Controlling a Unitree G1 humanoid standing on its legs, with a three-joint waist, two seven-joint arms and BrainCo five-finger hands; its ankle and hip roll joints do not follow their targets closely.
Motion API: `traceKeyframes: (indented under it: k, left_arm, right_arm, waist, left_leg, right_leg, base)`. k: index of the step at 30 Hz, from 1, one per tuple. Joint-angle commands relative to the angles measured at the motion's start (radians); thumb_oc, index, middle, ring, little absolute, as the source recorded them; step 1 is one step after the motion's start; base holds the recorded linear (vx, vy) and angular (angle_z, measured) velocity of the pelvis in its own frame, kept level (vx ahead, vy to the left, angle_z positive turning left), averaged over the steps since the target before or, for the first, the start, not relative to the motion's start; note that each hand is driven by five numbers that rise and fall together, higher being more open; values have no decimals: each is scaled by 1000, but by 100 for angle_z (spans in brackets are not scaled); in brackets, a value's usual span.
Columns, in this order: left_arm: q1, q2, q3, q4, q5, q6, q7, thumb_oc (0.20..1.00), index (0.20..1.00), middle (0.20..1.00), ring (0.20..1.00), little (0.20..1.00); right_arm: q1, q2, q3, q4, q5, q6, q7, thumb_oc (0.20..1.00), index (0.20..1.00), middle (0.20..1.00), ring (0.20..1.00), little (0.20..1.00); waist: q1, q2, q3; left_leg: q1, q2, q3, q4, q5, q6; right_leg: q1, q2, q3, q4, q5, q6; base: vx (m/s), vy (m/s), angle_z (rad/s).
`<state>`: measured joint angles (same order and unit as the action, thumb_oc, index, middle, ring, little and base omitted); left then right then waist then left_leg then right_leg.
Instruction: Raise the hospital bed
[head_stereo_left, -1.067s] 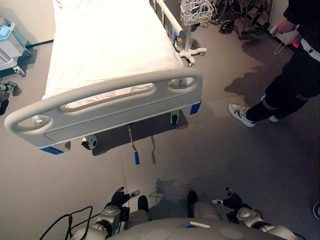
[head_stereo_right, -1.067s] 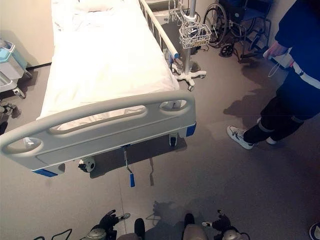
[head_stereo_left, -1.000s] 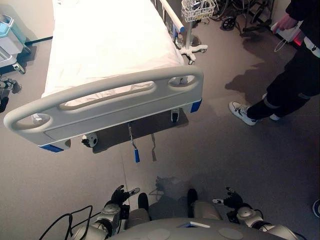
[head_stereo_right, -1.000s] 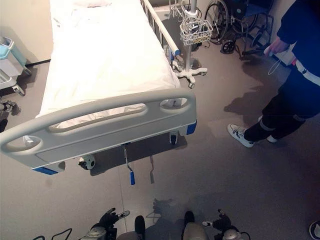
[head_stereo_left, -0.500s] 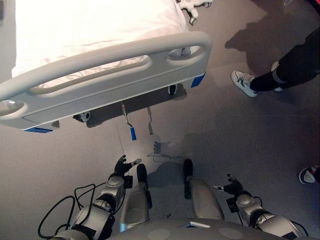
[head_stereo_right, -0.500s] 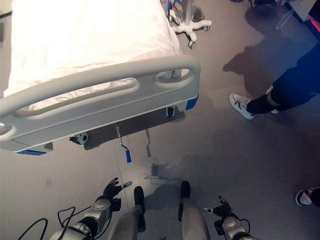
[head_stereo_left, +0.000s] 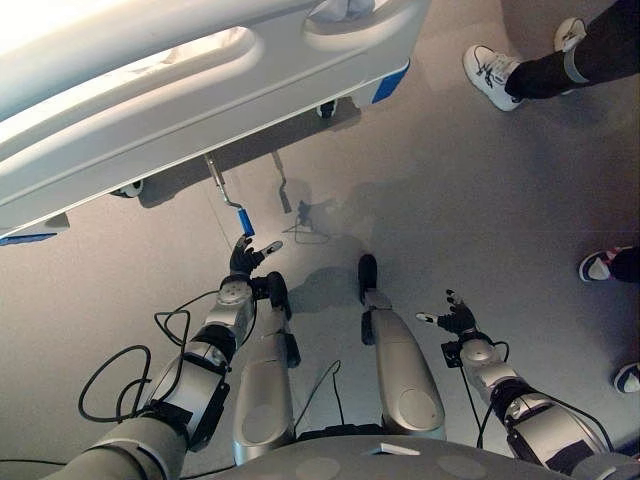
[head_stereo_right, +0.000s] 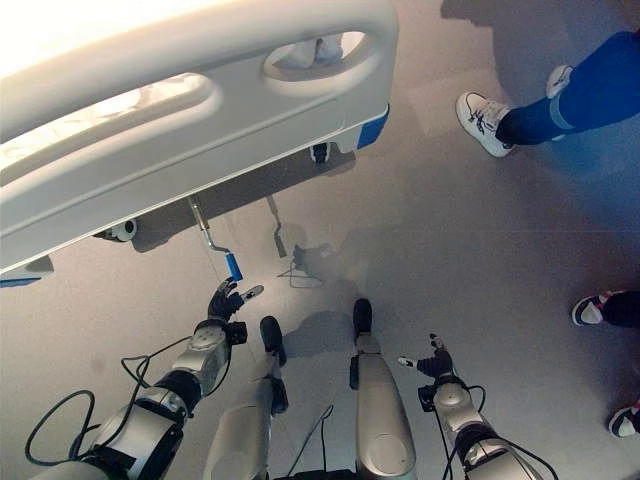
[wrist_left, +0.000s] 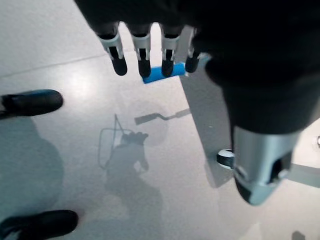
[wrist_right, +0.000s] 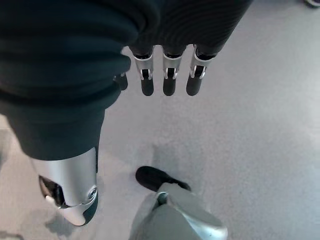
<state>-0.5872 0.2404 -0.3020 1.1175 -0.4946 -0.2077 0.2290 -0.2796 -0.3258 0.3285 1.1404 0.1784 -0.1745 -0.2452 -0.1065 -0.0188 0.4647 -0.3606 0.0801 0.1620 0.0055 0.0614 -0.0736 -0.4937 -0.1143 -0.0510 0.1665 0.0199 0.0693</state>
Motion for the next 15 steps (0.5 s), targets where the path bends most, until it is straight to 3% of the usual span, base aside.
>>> traceKeyframes:
  k: [1,15]
  left_arm:
    - [-56,25,9,27,-48,-26,24,1000,1000,1000,1000,1000]
    - [-173,134,69,109,-150,-6,10,1000,1000,1000,1000,1000]
  right_arm:
    - [6,-25,27,-16,27,-32,-20,1000,1000,1000,1000,1000]
    - [1,-34,55,-59,35,-53,-20,1000,1000,1000,1000,1000]
  waist:
    - [-8,-34,2]
    - [-25,-46,49]
  left_leg:
    - [-30,-25,-11,7,73,17]
    - [-73,-15,0,4,81,8]
  right_leg:
    - [12,-45,23,-110,161,77]
    - [-33,-40,25,-113,170,82]
  base:
    - [0,0,0]
    - [0,-3,-1]
